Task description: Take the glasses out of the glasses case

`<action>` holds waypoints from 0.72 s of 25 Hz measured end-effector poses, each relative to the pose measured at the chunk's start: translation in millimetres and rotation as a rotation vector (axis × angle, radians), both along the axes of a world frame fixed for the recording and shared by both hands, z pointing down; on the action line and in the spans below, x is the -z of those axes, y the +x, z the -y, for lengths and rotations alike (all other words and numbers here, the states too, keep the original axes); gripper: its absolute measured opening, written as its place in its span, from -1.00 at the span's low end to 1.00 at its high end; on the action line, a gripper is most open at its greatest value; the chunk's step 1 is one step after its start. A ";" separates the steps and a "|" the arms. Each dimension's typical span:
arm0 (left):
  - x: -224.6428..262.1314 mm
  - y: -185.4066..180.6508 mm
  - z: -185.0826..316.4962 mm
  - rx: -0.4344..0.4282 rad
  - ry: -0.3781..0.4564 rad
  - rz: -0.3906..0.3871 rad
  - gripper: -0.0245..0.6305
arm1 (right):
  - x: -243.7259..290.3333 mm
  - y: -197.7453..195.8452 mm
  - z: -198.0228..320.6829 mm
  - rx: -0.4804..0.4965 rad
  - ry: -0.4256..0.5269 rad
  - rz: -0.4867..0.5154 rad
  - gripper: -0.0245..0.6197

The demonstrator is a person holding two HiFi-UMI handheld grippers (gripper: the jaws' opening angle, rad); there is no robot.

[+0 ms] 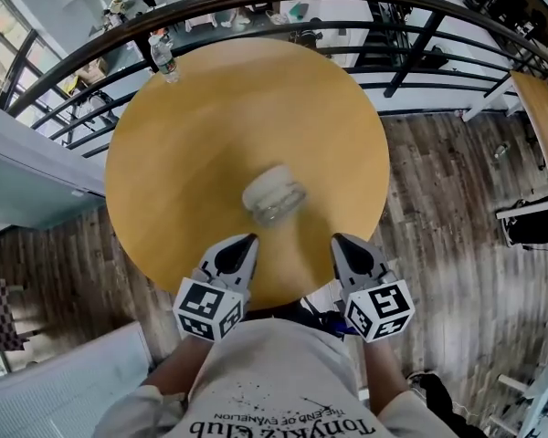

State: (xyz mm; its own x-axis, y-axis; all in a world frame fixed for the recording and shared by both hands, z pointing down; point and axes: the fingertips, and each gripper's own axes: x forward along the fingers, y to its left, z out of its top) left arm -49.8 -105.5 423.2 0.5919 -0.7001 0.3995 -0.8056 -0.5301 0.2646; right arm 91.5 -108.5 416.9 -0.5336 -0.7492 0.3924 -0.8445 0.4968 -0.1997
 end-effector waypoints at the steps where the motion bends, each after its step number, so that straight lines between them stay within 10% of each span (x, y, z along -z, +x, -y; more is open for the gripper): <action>1: -3.1 0.1 2.9 -0.007 -0.002 0.004 -0.85 | -2.6 0.8 2.3 -0.005 -0.005 0.000 -0.84; 18: -55.3 2.6 46.9 -0.073 -0.040 0.105 -0.85 | -37.3 -14.6 32.5 0.031 -0.059 -0.025 -0.84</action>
State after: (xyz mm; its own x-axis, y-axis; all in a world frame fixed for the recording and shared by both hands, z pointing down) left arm -47.2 -152.5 478.5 0.5941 -0.6394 0.4881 -0.7898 -0.5788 0.2031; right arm 76.9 -141.0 454.2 -0.5455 -0.7076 0.4491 -0.8341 0.5105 -0.2089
